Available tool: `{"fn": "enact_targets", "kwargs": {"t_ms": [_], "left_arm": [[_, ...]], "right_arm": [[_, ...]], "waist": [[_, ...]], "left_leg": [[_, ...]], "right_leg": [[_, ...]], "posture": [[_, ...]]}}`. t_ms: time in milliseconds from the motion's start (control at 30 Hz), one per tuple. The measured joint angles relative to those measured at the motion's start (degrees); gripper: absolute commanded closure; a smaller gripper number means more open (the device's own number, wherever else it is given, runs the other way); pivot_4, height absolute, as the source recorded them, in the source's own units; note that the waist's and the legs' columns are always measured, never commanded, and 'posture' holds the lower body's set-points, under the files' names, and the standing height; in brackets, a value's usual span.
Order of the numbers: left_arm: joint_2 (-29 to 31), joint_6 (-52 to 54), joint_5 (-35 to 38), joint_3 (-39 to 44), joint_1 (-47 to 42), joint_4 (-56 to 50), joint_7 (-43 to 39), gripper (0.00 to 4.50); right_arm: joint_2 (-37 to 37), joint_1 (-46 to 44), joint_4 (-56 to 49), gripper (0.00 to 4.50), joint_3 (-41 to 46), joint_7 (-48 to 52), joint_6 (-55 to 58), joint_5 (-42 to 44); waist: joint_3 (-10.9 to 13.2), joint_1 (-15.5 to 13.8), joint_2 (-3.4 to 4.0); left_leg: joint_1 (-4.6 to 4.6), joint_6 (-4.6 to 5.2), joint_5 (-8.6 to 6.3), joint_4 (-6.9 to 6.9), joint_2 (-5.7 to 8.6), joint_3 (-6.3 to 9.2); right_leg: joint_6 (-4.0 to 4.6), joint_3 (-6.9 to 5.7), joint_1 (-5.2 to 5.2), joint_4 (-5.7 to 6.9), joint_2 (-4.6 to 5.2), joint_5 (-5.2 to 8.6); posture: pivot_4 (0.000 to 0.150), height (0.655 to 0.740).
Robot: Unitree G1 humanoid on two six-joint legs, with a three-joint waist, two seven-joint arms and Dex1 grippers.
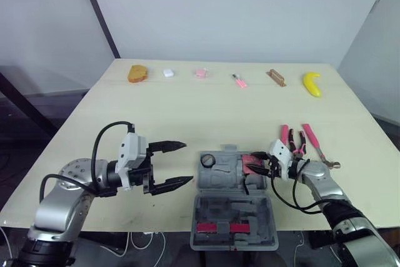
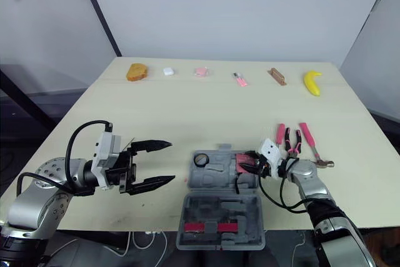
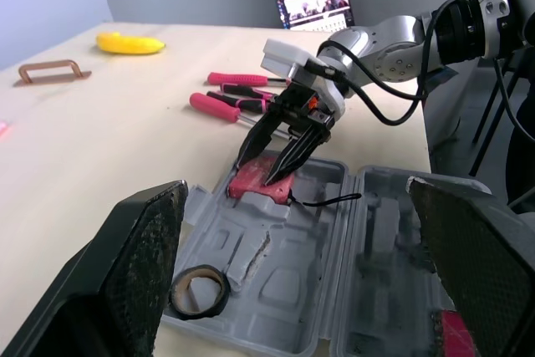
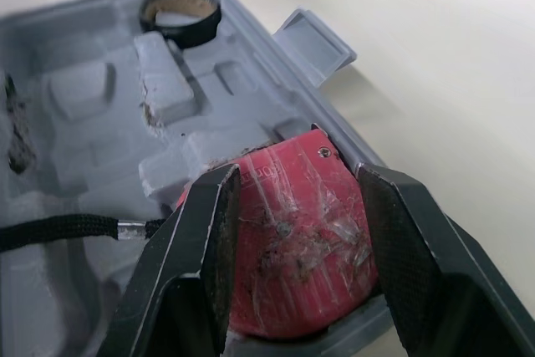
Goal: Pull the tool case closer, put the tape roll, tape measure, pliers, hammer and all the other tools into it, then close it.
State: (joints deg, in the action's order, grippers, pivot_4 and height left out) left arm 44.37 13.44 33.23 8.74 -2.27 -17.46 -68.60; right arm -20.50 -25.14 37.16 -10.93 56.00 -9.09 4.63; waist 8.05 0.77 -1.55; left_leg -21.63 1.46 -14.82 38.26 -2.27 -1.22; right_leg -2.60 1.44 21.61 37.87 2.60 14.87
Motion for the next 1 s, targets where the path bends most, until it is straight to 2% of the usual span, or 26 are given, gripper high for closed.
{"fn": "enact_targets", "kwargs": {"t_ms": [233, 367, 500, 600, 733, 1000], "left_arm": [[0.1, -0.3, -0.4, 0.1, 0.3, 0.2, 0.0, 0.0], [-0.5, -0.4, -0.6, 0.4, 0.9, 0.3, 1.7, 0.0], [-2.0, -0.2, -0.5, 1.3, 1.4, 0.3, 4.1, 0.0], [-2.7, -0.2, -0.4, 2.5, 1.4, 1.1, 5.5, 0.0], [-3.3, -0.6, -0.6, 2.6, 2.5, 2.5, 6.1, 0.0], [-4.4, -3.1, -2.9, 4.5, 9.2, 5.4, 8.1, 0.0]], "right_arm": [[0.7, 1.5, -2.8, 2.18, 1.5, -0.4, 0.8, 1.4], [1.4, 4.1, -8.3, 2.18, 3.8, -0.5, 4.5, 4.6], [1.3, 6.7, -14.5, 2.18, 4.4, -0.7, 7.5, 6.4], [0.5, 8.0, -20.4, 2.18, 5.5, -1.7, 10.2, 7.7], [-0.2, 10.2, -25.8, 2.18, 7.0, -3.2, 11.2, 9.0], [-2.5, 20.6, -35.2, 2.18, 18.2, -7.6, 11.1, 16.2]], "waist": [[-0.1, 0.0, -0.07], [0.4, 0.0, 0.57], [0.6, 0.1, 0.73], [0.6, 0.0, 0.77], [0.6, 0.0, 0.77], [0.7, -0.2, 0.74]], "left_leg": [[-0.08, 0.0, 0.0, -0.01, -0.06, -0.02], [-0.19, 0.0, 0.0, -0.05, -0.05, -0.04], [-0.45, 0.0, 0.0, -0.16, -0.04, -0.05], [-1.08, 0.0, 0.01, -0.06, 0.03, -0.04], [-1.2, 0.0, 0.01, -0.06, 0.05, -0.06], [-1.21, 0.01, 0.0, -0.06, 0.02, -0.06]], "right_leg": [[0.0, 0.01, 0.03, -0.01, 0.08, 0.0], [0.0, 0.03, 0.14, -0.01, 0.1, 0.0], [-0.04, 0.04, 0.49, 0.04, 0.08, -0.03], [-0.22, 0.04, 1.11, 0.12, 0.06, -0.14], [-0.23, 0.03, 1.16, 0.05, 0.08, -0.14], [-0.13, 0.03, 1.15, 0.01, 0.1, -0.06]], "posture": [[0.15, 0.74], [0.15, 0.74], [0.15, 0.74], [0.15, 0.74], [0.15, 0.74], [0.15, 0.74]]}}
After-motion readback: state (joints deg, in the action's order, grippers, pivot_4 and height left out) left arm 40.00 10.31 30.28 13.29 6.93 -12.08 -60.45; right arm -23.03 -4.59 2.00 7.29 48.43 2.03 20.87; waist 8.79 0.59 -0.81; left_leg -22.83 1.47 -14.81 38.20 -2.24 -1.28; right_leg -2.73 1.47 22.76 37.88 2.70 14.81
